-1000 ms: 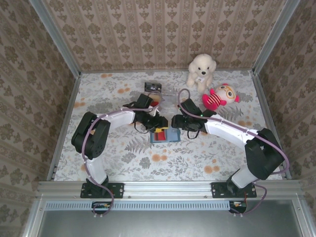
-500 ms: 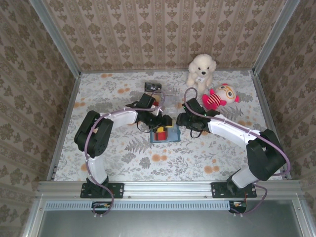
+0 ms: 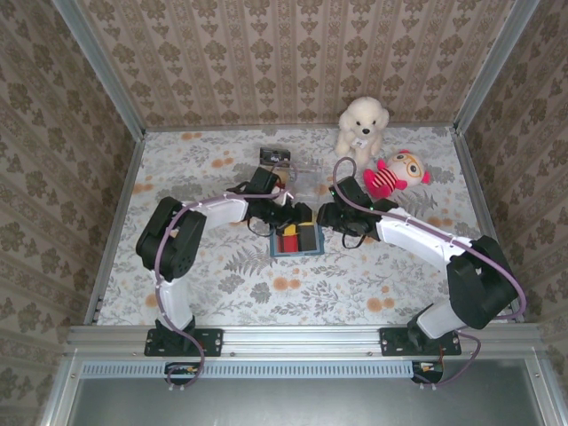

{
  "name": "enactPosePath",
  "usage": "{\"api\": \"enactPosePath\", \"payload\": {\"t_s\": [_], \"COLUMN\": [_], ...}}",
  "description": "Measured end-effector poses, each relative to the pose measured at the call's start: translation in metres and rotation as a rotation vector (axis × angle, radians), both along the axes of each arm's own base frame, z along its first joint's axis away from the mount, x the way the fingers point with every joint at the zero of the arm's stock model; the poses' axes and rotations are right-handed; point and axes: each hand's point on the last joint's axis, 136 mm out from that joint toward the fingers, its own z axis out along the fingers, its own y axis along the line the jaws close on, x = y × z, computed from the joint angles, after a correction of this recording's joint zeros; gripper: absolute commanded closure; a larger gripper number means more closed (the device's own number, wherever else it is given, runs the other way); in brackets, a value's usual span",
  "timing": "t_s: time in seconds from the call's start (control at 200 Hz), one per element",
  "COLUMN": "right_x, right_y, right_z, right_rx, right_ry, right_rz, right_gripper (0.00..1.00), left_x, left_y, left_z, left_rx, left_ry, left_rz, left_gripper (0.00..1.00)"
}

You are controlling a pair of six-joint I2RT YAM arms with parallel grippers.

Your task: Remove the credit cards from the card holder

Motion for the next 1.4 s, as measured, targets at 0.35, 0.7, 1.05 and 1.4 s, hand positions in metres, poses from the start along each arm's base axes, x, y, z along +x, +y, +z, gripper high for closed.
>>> {"api": "enactPosePath", "payload": {"t_s": [0.35, 0.7, 1.05, 1.4], "right_x": [-0.005, 0.001, -0.002, -0.002], "right_y": [0.042, 0.051, 0.049, 0.050], "right_z": [-0.047, -0.062, -0.076, -0.079], "right_rx": [0.063, 0.052, 0.028, 0.029], "right_ry": [0.148, 0.196, 0.237, 0.247], "right_rz": [0.123, 0.132, 0.132, 0.131], "right_gripper": [0.65, 0.68, 0.68, 0.73], "left_x": [-0.004, -0.006, -0.006, -0.008], "left_y": [0.030, 0.027, 0.025, 0.026], "left_z": [-0.019, -0.014, -0.024, -0.036], "left_rx": [0.143, 0.159, 0.173, 0.190], "left_ry": [0.048, 0.040, 0.056, 0.081], "left_rz": [0.063, 0.047, 0.039, 0.037], "left_gripper": [0.65, 0.69, 0.69, 0.73]}}
